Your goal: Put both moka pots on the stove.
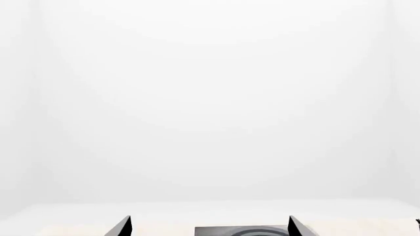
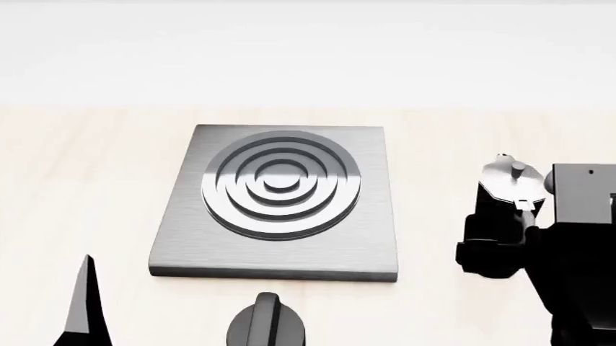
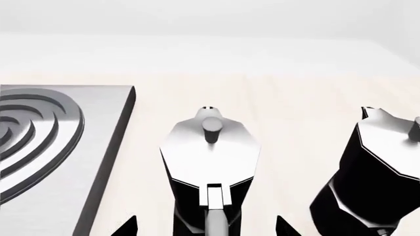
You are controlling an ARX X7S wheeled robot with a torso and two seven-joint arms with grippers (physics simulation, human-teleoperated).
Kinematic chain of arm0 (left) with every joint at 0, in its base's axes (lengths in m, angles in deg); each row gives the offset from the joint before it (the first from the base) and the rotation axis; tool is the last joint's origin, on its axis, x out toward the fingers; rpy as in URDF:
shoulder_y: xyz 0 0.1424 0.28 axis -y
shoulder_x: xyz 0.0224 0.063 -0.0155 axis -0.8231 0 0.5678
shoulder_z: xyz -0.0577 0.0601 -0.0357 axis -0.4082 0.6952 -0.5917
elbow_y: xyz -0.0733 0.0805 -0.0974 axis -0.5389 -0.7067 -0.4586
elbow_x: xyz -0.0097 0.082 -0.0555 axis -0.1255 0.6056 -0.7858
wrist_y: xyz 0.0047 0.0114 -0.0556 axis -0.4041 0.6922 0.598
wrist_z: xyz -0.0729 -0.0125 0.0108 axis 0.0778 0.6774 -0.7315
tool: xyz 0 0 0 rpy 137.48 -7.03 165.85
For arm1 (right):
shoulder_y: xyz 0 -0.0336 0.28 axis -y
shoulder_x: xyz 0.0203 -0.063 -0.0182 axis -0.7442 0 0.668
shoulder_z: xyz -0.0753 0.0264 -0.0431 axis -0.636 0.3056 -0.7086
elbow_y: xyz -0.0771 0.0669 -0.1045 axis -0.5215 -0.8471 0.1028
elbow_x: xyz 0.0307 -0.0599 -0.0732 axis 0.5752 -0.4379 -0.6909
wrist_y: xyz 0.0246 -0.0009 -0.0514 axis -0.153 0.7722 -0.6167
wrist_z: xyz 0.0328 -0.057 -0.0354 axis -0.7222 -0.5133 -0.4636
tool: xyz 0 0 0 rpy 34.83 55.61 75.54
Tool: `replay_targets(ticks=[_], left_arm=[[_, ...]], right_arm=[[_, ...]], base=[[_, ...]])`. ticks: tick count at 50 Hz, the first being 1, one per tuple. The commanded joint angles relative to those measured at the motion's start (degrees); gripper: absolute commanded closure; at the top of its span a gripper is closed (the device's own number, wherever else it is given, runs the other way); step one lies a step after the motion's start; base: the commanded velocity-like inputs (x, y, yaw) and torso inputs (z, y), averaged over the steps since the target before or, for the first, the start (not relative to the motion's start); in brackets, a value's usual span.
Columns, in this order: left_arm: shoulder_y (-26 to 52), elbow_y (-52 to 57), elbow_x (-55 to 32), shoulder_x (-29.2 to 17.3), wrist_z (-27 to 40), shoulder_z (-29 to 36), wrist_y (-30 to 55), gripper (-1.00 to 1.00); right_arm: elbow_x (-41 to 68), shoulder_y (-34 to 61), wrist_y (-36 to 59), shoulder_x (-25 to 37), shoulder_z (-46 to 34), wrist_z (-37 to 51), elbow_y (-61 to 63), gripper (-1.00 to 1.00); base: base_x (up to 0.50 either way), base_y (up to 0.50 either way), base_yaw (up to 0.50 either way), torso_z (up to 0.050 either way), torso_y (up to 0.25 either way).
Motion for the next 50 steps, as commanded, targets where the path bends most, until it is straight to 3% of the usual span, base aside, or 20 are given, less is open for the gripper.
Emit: replay_targets(ticks=[1, 40, 41, 50], left_arm=[[0.0, 0.05, -0.24, -0.22, 0.28, 0.14, -0.05, -1.0], [0.3, -0.41, -0.36, -0.81, 0.91, 1.27, -0.5, -1.0], [0.29, -0.39, -0.33, -0.82, 0.95, 1.28, -0.51, -1.0], [0.28, -0.35, -0.45, -0.99, 1.09, 1.42, -0.62, -1.0]], right_arm=[[-0.31, -0.48, -1.3, -0.31, -0.3, -0.28, -2.05, -1.0], [-2.4, 2.01, -7.41, -1.73, -1.61, -1.35, -12.83, -1.0], [-2.36, 1.91, -7.4, -1.73, -1.59, -1.33, -12.68, 1.0], [-2.13, 1.62, -6.7, -1.45, -1.74, -1.3, -11.25, 1.0]], base=[[0.0, 0.0, 0.0, 0.0, 0.0], [0.0, 0.0, 0.0, 0.0, 0.0], [0.0, 0.0, 0.0, 0.0, 0.0], [0.0, 0.0, 0.0, 0.0, 0.0]])
